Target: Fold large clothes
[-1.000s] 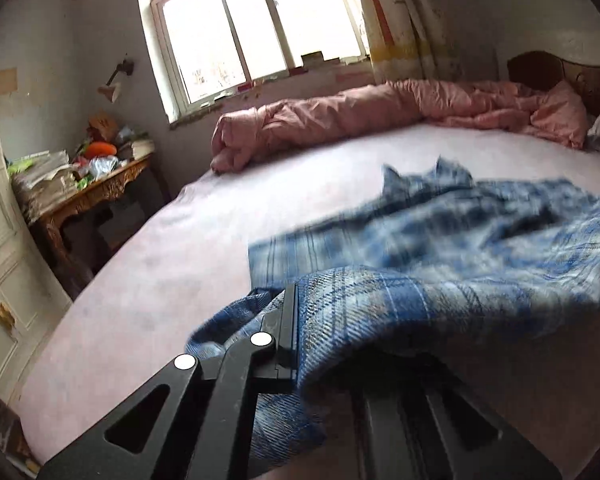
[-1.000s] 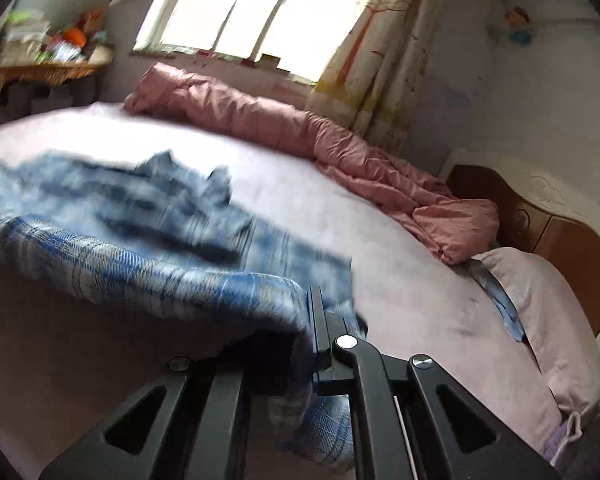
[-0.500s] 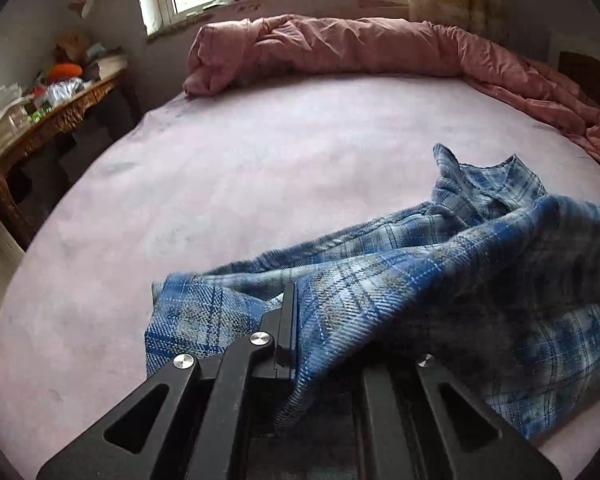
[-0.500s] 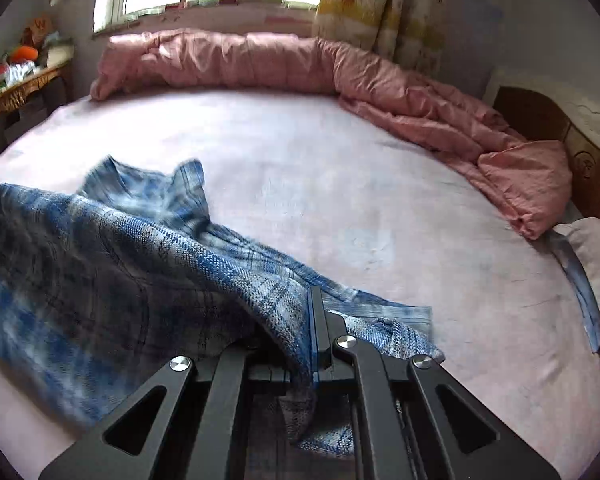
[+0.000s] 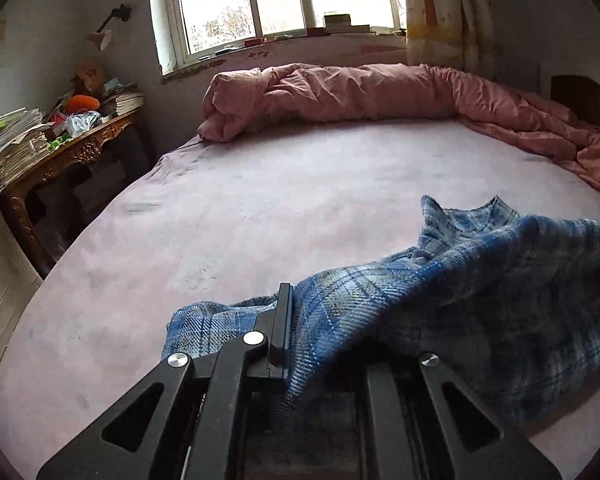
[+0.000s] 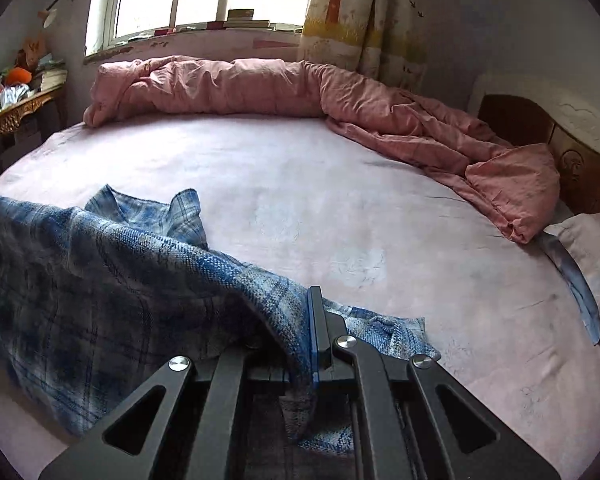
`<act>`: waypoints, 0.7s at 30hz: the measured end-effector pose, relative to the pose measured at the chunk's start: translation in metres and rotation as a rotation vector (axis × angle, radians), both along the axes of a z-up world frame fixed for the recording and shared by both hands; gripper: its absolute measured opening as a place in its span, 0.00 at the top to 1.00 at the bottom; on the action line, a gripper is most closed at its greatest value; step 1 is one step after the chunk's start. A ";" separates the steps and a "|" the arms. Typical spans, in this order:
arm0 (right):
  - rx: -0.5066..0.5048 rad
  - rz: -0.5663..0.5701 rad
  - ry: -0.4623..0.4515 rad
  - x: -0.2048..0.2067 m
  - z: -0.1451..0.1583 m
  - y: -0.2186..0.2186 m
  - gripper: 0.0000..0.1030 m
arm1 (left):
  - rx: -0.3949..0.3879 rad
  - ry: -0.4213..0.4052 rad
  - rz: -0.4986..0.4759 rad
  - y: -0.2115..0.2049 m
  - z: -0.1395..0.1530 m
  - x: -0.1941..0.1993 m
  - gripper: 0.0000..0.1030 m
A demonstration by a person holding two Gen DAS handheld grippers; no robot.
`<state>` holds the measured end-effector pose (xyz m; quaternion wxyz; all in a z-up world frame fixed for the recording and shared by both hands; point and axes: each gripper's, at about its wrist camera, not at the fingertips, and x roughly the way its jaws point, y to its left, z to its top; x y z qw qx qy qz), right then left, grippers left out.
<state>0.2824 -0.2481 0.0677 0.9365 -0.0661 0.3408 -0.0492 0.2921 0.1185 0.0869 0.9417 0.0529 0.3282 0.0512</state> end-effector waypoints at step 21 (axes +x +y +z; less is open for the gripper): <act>0.056 0.047 -0.020 0.014 -0.043 -0.016 0.72 | -0.210 -0.243 -0.129 0.011 -0.009 -0.035 0.29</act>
